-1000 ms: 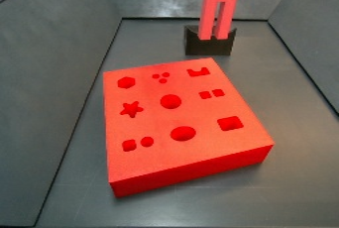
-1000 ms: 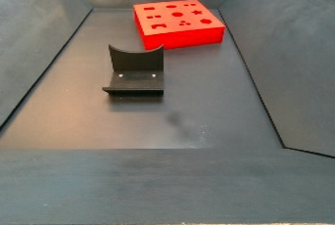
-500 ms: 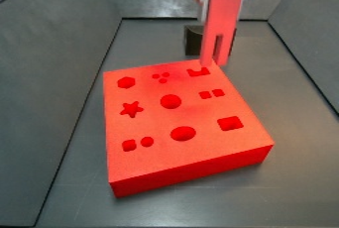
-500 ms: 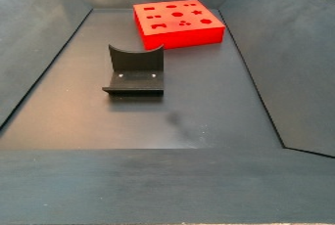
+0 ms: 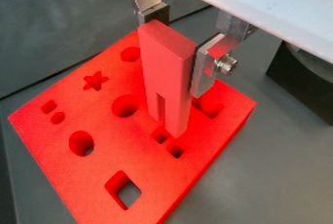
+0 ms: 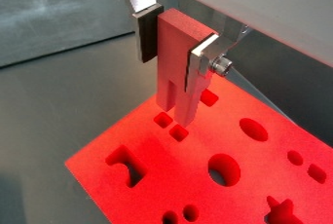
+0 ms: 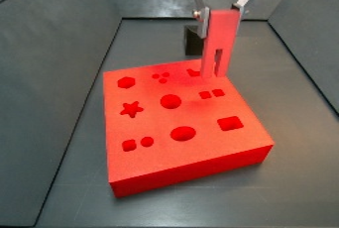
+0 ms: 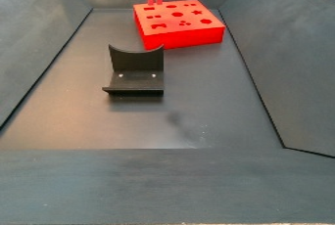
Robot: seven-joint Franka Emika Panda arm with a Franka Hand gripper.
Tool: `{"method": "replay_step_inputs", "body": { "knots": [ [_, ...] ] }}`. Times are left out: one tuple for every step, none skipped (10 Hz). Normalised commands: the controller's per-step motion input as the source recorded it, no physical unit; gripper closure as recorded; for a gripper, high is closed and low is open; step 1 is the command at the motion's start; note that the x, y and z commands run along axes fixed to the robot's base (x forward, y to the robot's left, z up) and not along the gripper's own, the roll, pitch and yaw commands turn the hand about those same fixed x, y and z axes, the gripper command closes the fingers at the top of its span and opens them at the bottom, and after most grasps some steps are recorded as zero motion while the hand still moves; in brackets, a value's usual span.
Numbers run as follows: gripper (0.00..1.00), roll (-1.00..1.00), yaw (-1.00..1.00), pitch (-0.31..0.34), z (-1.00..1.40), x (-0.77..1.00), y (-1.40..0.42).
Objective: Pick up the double-square object. Move up. Rotate the double-square object. Place the double-square object on the fixture. Regrasp the double-square object. Move to above the board. Insert the double-square object.
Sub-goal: Insert the double-square object.
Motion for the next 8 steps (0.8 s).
{"method": "replay_step_inputs", "body": {
  "knots": [
    [1.00,0.02,0.01,-0.037,-0.32,0.00,-0.01],
    [1.00,0.00,0.00,0.000,-0.03,0.00,0.00],
    [1.00,0.01,0.00,0.000,-0.16,0.00,0.00],
    [1.00,0.01,0.00,0.000,-0.22,0.01,0.00],
    [1.00,0.01,0.00,0.000,-0.23,0.02,0.00],
    [1.00,0.00,0.00,0.000,-0.20,0.00,0.00],
    [1.00,0.00,0.00,0.000,-0.02,0.00,0.00],
    [1.00,0.00,0.00,0.000,-0.07,0.14,0.00]
  ]
}}
